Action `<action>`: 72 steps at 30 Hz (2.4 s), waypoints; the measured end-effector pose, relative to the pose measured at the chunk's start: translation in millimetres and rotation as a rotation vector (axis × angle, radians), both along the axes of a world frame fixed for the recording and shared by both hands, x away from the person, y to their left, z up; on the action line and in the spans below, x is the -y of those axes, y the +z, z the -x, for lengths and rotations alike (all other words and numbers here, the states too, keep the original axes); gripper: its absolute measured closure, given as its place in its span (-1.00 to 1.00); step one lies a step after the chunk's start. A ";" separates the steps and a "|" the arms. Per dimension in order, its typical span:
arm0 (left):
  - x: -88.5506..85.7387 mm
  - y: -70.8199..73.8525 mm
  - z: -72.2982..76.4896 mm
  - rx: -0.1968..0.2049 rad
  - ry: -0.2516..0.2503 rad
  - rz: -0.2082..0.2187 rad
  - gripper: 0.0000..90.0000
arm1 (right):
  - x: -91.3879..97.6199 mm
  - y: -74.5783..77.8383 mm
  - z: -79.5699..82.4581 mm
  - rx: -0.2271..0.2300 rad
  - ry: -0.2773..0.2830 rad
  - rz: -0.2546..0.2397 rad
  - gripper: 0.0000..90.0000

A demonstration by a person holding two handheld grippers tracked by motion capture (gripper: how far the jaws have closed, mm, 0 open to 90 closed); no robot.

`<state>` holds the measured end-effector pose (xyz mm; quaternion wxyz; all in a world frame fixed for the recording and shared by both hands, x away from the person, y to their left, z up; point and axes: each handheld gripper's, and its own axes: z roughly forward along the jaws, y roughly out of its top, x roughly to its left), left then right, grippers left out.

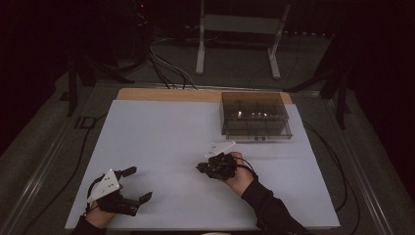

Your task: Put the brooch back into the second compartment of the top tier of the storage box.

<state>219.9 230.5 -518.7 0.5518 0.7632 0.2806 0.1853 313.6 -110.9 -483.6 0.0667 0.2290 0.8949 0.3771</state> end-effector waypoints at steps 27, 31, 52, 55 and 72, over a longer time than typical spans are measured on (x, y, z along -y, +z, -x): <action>0.6 0.8 0.5 0.001 -0.004 0.004 -0.99 | 32.5 43.5 -13.0 0.066 -0.080 -0.030 0.89; 0.4 1.1 0.7 0.004 -0.003 0.001 -0.99 | 40.1 52.3 -15.4 0.078 -0.100 -0.040 0.89; 0.5 1.5 1.5 0.004 -0.004 -0.002 -0.99 | 83.9 90.4 -31.1 0.147 -0.222 -0.070 0.89; 0.7 1.5 1.5 0.003 -0.003 -0.001 -0.99 | 89.1 94.7 -33.6 0.155 -0.238 -0.079 0.89; 0.8 1.7 1.8 0.005 -0.002 -0.004 -0.99 | 124.2 104.6 -42.7 0.165 -0.331 -0.106 0.89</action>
